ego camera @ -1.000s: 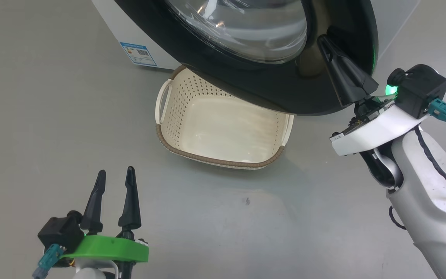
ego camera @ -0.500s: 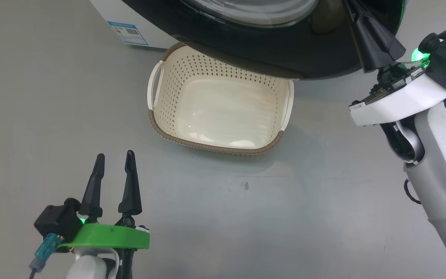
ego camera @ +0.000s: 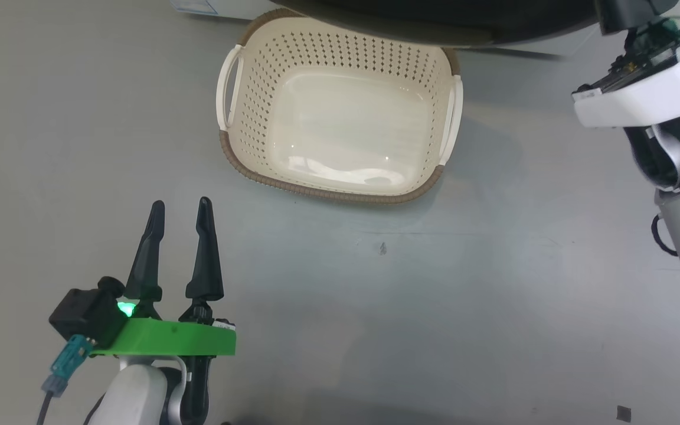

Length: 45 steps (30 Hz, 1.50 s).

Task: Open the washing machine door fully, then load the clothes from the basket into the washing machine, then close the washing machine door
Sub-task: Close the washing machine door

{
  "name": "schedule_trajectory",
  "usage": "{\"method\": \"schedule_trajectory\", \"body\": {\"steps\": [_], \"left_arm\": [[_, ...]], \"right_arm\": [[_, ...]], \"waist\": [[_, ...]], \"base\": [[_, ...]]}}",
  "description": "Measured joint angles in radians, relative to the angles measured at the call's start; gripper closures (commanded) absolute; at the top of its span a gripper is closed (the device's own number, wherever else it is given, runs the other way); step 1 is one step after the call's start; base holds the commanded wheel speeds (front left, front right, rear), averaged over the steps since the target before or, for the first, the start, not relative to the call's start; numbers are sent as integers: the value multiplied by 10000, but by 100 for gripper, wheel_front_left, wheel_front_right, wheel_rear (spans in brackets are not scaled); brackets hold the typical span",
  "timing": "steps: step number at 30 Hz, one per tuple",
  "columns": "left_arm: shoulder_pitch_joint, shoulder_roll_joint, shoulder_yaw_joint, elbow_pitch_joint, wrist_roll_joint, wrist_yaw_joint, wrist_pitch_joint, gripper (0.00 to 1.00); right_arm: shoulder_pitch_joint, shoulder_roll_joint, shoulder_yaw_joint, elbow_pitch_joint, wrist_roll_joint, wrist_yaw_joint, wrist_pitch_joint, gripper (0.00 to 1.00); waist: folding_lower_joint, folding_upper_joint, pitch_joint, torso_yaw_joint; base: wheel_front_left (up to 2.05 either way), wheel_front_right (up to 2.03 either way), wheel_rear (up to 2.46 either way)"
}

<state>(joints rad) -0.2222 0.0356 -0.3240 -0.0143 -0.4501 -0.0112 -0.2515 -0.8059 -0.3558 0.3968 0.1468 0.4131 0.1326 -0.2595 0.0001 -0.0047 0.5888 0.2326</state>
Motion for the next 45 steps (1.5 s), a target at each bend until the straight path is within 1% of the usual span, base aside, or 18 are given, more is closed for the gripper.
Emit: {"method": "schedule_trajectory", "body": {"steps": [6,10,18,25,27,32,36,40,41,42,44,45], "left_arm": [[-270,-2,-213,-153,-274,10,0,0],[-497,-21,-405,-272,-571,42,0,0],[-798,-27,-646,-330,-650,42,0,0],[-811,-27,-648,-334,-721,73,0,0],[-809,-27,-642,-334,-784,140,0,0],[-806,-27,-604,-339,-786,142,0,0],[-803,-29,-376,-322,-752,238,0,0],[-801,-29,-222,-188,-543,238,0,0],[-800,-29,-198,-150,-504,238,-2,0],[-800,-27,-194,-115,-502,236,-2,0],[-794,-31,-142,-69,-487,234,-2,0],[-792,-31,-92,-21,-489,228,-2,0]], "right_arm": [[-516,-372,-151,75,-121,0,0,100],[-924,-600,-209,376,-159,-2,0,100],[-1650,-859,-138,978,-280,0,0,100],[-1941,-1116,-127,1580,-437,4,0,100],[-2025,-1133,-111,1739,-437,4,0,100],[-2037,-1087,-79,2019,-431,13,0,100],[-2036,-911,-88,2107,-407,12,0,100],[-2008,-669,-144,2084,-307,0,0,100],[-1977,-600,-188,2040,-286,-2,0,82],[-1918,-523,-249,1981,-245,-2,0,55],[-1687,-443,-359,1854,-238,-2,0,45],[-1533,-399,-435,1793,-236,-2,0,37]], "waist": [[0,0,407,86],[0,0,673,299],[1,0,835,631],[0,0,707,822],[0,0,654,848],[0,0,476,845],[0,0,328,785],[0,0,155,666],[0,0,103,631],[0,0,46,595],[-1,0,-84,517],[-1,0,-155,473]], "base": [[0,0,0],[0,0,0],[0,0,0],[0,0,0],[0,0,0],[0,0,0],[0,0,0],[0,0,0],[0,0,0],[0,0,0],[0,0,0],[0,0,0]]}}
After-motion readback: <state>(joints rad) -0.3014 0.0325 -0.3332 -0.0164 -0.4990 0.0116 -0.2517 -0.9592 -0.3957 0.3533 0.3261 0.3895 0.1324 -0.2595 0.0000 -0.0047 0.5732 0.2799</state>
